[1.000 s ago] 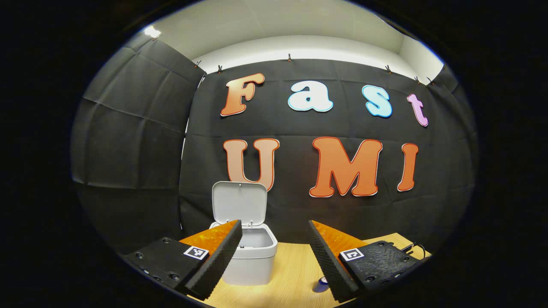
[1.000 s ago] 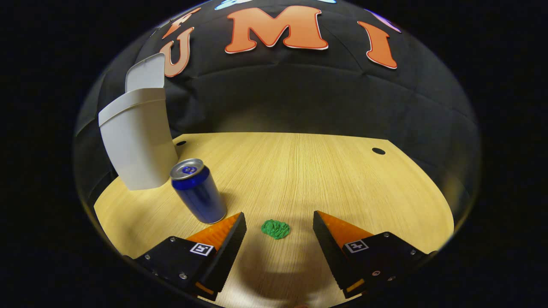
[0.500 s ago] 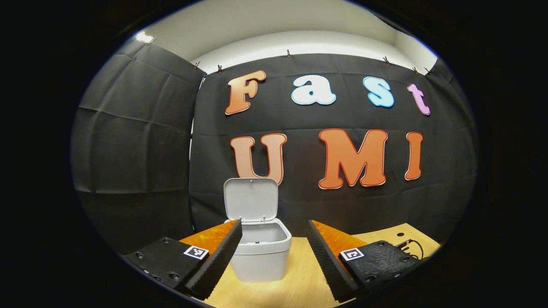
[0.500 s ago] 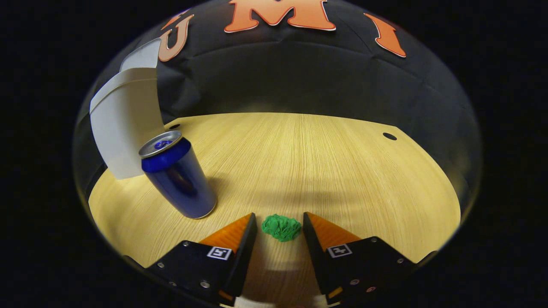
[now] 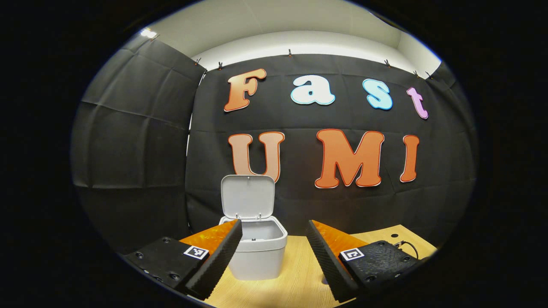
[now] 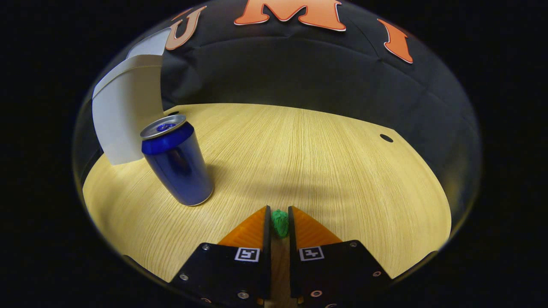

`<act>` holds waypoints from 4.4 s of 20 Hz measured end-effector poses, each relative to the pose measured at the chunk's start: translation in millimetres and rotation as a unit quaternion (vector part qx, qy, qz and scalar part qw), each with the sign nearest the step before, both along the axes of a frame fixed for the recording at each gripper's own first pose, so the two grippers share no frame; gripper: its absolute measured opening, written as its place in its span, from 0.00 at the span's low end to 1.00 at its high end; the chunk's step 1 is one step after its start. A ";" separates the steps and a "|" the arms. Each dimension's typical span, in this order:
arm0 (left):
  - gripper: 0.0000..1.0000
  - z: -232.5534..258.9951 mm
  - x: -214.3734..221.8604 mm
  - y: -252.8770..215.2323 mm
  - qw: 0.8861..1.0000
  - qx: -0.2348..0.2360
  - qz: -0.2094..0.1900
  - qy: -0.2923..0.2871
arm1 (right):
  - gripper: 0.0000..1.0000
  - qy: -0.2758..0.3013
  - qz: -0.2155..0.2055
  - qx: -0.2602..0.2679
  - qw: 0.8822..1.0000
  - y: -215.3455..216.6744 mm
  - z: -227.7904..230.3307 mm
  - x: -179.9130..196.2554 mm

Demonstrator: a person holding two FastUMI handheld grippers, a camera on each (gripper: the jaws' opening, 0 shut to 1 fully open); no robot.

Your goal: Press the lid of the desktop garbage bin to open it, pick up the crumpled paper on the desktop and throw it into the bin, then pick up the pop can on the desktop and drop it into the bin, and finally close the garbage bin lid.

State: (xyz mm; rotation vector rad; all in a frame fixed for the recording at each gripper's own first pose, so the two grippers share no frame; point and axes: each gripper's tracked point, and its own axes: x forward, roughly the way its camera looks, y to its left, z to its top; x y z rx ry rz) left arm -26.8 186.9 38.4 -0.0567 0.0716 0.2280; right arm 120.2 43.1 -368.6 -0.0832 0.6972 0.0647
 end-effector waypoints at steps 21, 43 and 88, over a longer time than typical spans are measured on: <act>0.94 -9.4 -27.3 73.4 0.996 -0.074 0.019 -0.039 | 0.14 -0.247 0.106 0.077 0.960 158.0 325.9 14.2; 0.94 -60.8 -92.0 198.8 0.990 -0.065 0.125 -0.004 | 0.20 -0.221 0.223 0.085 0.946 406.7 327.9 109.1; 0.94 -299.4 74.2 -184.7 0.966 -0.003 -0.218 0.140 | 0.94 -0.232 0.014 0.004 0.973 -10.1 302.5 -46.4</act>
